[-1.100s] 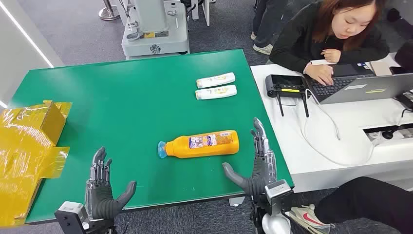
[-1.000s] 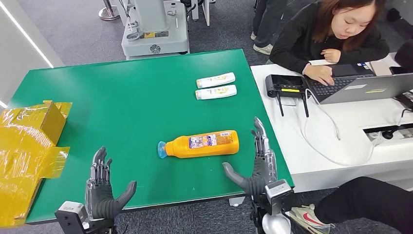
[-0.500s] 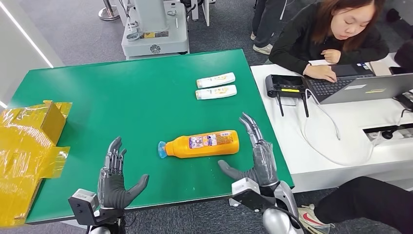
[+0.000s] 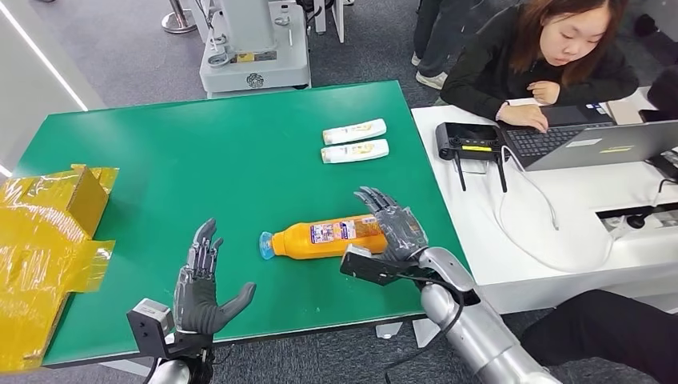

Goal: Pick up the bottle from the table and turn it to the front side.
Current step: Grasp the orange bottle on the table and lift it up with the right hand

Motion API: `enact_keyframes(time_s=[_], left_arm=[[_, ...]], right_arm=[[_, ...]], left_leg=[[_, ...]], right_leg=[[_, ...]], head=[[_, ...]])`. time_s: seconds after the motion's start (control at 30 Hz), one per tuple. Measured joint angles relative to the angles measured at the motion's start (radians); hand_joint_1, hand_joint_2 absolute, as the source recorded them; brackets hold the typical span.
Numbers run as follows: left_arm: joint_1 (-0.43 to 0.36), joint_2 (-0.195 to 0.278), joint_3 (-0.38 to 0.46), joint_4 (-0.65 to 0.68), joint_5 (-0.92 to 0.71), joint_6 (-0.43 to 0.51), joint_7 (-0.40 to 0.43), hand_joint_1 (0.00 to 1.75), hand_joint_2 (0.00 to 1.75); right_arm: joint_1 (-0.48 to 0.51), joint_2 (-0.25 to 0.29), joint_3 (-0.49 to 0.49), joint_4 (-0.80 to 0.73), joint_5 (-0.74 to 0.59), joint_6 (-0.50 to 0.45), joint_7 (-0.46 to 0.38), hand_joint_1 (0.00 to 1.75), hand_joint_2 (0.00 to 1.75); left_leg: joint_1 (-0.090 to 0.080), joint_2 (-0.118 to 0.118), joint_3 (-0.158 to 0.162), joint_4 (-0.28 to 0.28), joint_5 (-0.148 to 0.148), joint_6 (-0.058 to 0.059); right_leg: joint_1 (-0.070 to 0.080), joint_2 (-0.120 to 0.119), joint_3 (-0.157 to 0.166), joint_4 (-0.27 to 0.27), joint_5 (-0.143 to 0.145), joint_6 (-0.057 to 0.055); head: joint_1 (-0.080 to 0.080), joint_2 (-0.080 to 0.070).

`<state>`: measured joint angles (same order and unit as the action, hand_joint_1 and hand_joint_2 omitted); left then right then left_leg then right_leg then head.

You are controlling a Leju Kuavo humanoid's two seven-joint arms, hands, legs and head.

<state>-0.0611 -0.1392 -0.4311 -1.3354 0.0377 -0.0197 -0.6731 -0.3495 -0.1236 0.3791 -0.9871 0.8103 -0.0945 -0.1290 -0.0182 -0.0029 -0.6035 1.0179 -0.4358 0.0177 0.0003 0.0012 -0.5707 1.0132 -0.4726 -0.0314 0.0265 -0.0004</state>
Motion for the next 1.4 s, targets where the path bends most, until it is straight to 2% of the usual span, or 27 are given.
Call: enact_keyframes(time_s=[0.17, 0.33, 0.63, 0.83, 0.9, 1.03, 1.07, 1.13, 1.4], left_arm=[[-0.017, 0.001, -0.007, 0.018, 0.0, 0.0, -0.004, 0.0, 1.75], [-0.028, 0.001, -0.011, 0.029, 0.0, 0.0, 0.0, 0.0, 1.75], [-0.021, 0.013, -0.011, 0.032, -0.026, 0.019, 0.005, 0.0, 1.75], [-0.02, 0.017, -0.011, 0.032, -0.018, -0.01, 0.014, 0.0, 1.75], [-0.02, 0.017, -0.011, 0.033, -0.01, -0.02, 0.016, 0.0, 1.75], [-0.019, 0.018, -0.011, 0.033, 0.001, -0.03, 0.019, 0.0, 1.75], [-0.018, 0.018, -0.011, 0.033, 0.003, -0.031, 0.02, 0.0, 1.75], [-0.016, 0.019, -0.011, 0.033, 0.005, -0.032, 0.021, 0.0, 1.75], [-0.013, 0.024, -0.011, 0.034, 0.008, -0.033, 0.022, 0.0, 1.75]], right_arm=[[-0.109, -0.005, 0.073, 0.18, 0.036, 0.058, 0.008, 0.0, 1.75], [-0.181, -0.006, 0.145, 0.295, 0.082, 0.095, 0.014, 0.0, 1.75], [-0.242, -0.011, 0.238, 0.368, 0.098, 0.09, -0.005, 0.0, 1.75], [-0.265, -0.016, 0.271, 0.396, 0.09, 0.087, -0.012, 0.0, 1.75], [-0.267, -0.02, 0.278, 0.398, 0.084, 0.086, -0.016, 0.1, 1.75], [-0.269, -0.028, 0.29, 0.398, 0.067, 0.091, -0.022, 1.66, 1.75], [-0.27, -0.03, 0.293, 0.397, 0.061, 0.094, -0.025, 1.72, 1.75], [-0.273, -0.033, 0.299, 0.397, 0.048, 0.1, -0.031, 1.74, 1.75], [-0.277, -0.043, 0.31, 0.397, 0.028, 0.106, -0.036, 1.75, 1.75]], left_leg=[[0.0, 0.0, 0.0, 0.0, 0.0, 0.0], [0.0, 0.0, -0.001, 0.0, 0.0, 0.0], [0.0, 0.0, -0.001, 0.0, 0.0, 0.0], [0.0, 0.0, 0.0, 0.0, 0.0, 0.0], [0.0, 0.0, 0.0, 0.0, 0.0, 0.0], [0.0, 0.0, 0.0, 0.0, 0.0, 0.0], [0.0, 0.0, 0.0, 0.0, 0.0, 0.0], [0.0, 0.0, 0.0, 0.0, 0.0, 0.0], [0.0, 0.0, 0.0, 0.001, 0.0, 0.0]], right_leg=[[0.0, 0.0, 0.0, 0.0, 0.0, 0.0], [0.0, 0.0, 0.0, 0.0, 0.0, 0.0], [0.0, 0.0, 0.0, 0.0, 0.0, 0.0], [0.0, 0.0, 0.0, 0.0, 0.0, 0.0], [0.0, 0.0, 0.0, 0.0, 0.0, 0.0], [0.0, 0.0, 0.0, 0.0, 0.0, 0.0], [0.0, 0.0, 0.0, 0.0, 0.0, 0.0], [0.0, 0.0, 0.0, 0.0, 0.0, 0.0], [0.0, 0.0, 0.0, 0.0, 0.0, 0.0]], head=[[0.0, 0.0], [0.0, 0.0], [0.0, 0.0], [0.0, 0.0], [0.0, 0.0], [0.0, 0.0], [0.0, 0.0], [0.0, 0.0], [0.0, 0.0]])
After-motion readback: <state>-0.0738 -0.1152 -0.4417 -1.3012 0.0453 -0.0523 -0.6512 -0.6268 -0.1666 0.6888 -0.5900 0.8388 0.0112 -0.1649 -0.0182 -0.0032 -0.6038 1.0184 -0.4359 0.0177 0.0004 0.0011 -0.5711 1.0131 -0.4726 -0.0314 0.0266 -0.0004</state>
